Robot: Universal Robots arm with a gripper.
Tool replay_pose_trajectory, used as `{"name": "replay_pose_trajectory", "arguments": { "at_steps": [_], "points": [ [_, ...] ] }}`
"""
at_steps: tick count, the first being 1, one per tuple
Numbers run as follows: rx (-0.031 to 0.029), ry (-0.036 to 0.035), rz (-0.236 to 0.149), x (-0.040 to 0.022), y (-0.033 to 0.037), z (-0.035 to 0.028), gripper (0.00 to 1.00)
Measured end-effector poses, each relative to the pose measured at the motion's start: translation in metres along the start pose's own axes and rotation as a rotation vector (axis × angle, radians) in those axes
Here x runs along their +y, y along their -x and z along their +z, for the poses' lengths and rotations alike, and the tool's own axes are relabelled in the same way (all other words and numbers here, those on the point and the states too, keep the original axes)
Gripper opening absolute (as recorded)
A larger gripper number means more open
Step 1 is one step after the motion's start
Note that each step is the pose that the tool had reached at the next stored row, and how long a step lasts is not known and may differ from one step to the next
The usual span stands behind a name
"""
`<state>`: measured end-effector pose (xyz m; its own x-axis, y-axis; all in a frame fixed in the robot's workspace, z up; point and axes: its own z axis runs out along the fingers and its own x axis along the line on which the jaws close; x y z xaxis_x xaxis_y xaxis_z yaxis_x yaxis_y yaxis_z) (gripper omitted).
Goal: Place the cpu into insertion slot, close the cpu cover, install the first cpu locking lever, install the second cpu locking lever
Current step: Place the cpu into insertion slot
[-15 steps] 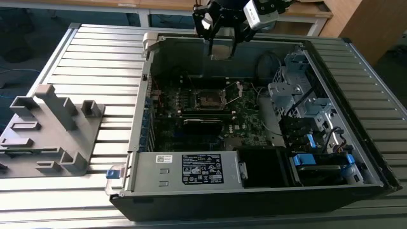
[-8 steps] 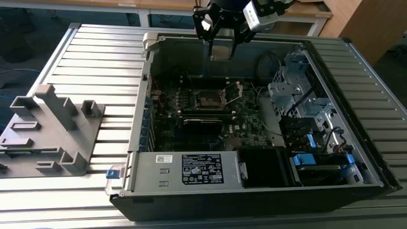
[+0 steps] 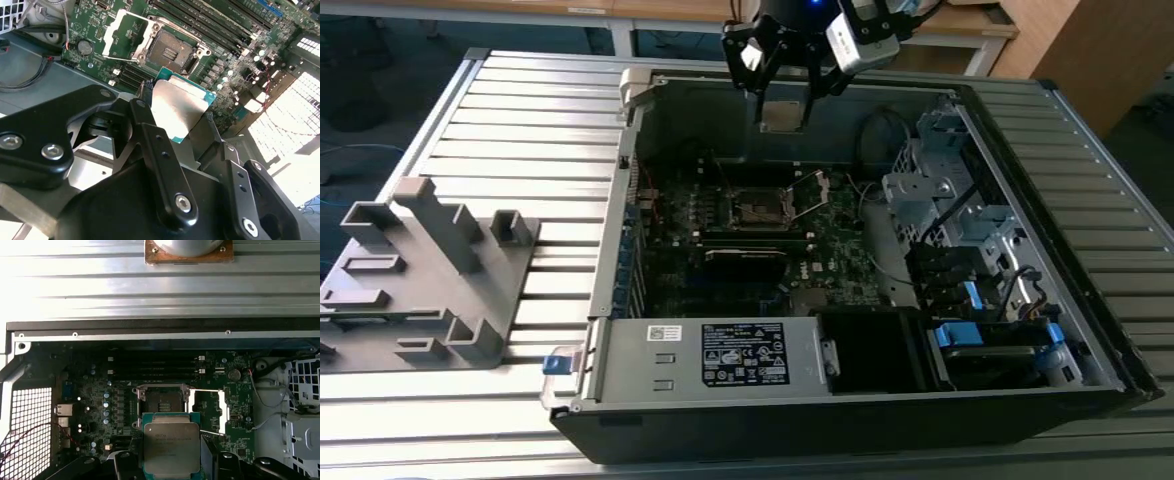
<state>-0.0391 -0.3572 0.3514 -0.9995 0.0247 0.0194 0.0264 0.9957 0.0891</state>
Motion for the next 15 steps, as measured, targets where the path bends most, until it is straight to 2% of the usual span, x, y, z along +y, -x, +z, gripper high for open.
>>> {"name": "replay_pose_trajectory", "arguments": {
  "at_steps": [15],
  "points": [
    [0.0, 0.0, 0.0, -0.0002, -0.0004, 0.0017, 0.54]
  ]
}}
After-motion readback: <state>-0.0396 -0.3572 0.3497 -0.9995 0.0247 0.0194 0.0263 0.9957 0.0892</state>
